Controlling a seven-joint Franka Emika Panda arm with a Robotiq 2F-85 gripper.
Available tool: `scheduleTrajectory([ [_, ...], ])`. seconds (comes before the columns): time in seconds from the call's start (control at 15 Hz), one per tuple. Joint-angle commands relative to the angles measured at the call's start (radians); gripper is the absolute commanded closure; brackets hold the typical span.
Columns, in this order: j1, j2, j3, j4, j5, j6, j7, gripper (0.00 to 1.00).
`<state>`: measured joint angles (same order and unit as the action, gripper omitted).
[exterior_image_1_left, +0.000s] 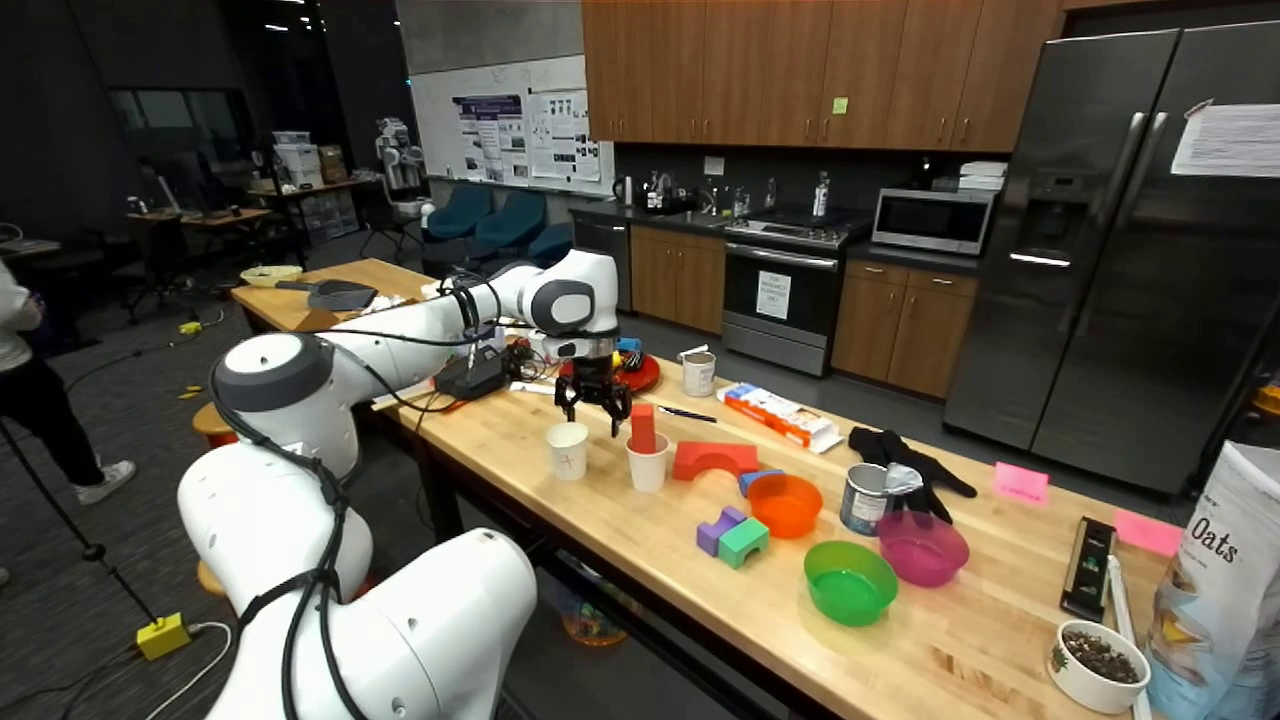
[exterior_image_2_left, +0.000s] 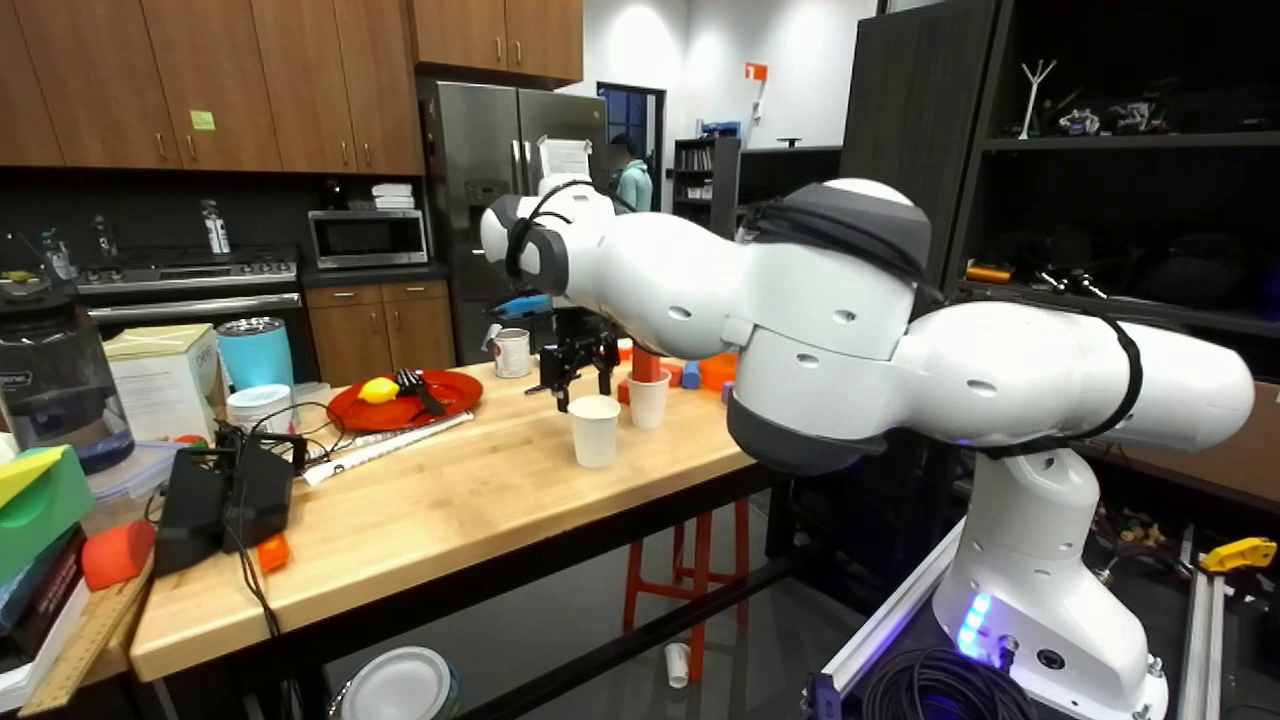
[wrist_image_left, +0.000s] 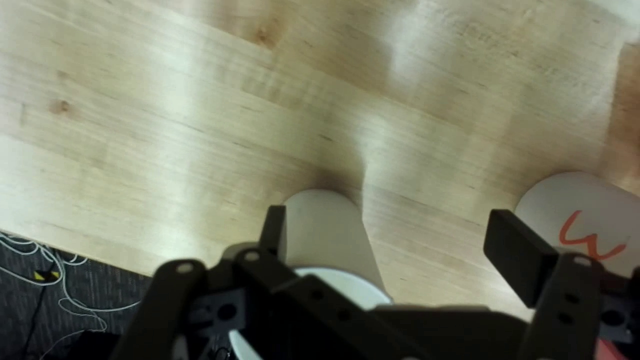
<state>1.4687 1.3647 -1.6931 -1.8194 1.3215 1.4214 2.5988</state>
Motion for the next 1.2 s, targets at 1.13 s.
scheduleTrajectory([
  [1.13, 0.000, 0.071, -0.043, -0.006, 0.018, -0.031, 0.000, 0.00],
])
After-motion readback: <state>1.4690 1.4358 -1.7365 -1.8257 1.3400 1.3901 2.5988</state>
